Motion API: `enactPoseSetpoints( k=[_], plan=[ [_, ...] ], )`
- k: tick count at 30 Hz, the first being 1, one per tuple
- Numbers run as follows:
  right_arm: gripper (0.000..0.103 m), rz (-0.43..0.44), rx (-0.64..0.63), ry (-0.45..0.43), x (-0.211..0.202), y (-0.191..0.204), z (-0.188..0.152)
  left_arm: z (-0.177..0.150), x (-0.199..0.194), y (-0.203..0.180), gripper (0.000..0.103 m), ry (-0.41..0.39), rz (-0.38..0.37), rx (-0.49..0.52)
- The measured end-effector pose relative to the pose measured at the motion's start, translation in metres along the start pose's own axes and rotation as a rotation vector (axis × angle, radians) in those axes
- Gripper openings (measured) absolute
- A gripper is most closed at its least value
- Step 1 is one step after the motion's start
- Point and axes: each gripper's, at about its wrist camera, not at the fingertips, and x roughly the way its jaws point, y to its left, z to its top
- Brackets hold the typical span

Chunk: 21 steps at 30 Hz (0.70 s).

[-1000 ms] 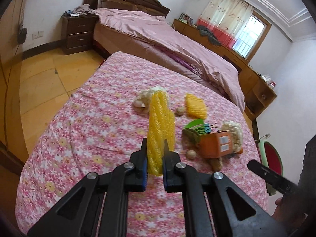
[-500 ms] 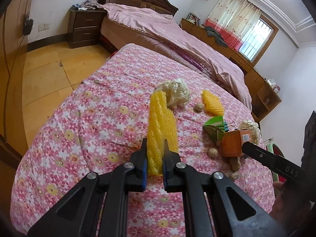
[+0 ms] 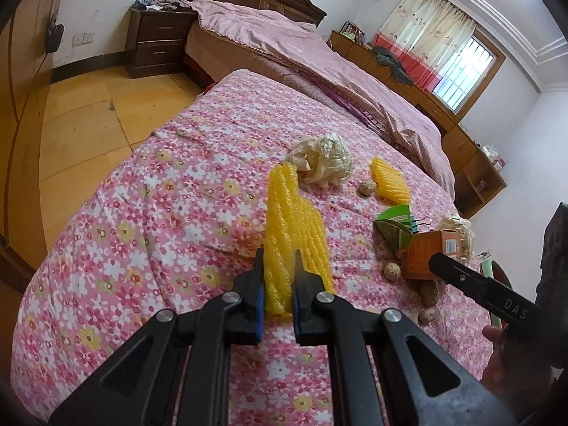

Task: Collect trash
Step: 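Grasp the yellow foam net with the left tool while the right tool grasps the orange box, then carry the yellow net and orange box to the red bin and release both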

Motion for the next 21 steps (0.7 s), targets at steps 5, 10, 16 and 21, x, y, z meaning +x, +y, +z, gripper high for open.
enactPoseSetpoints(
  k=[5,10,16,21],
  plan=[
    [0.052,0.021,0.008,-0.025,-0.014,-0.001,-0.004,0.000,-0.011,-0.004,0.010,-0.010,-0.014,-0.007],
    [0.052,0.039,0.020,-0.062,-0.036,-0.003,-0.011,-0.003,-0.025,-0.007,0.010,-0.026,-0.024,-0.002],
    [0.052,0.051,0.047,-0.111,-0.064,-0.010,-0.019,-0.005,-0.047,-0.021,0.010,-0.057,-0.038,0.028],
    [0.052,0.063,0.076,-0.136,-0.082,-0.017,-0.029,-0.010,-0.061,-0.035,0.010,-0.069,-0.045,0.061]
  ],
)
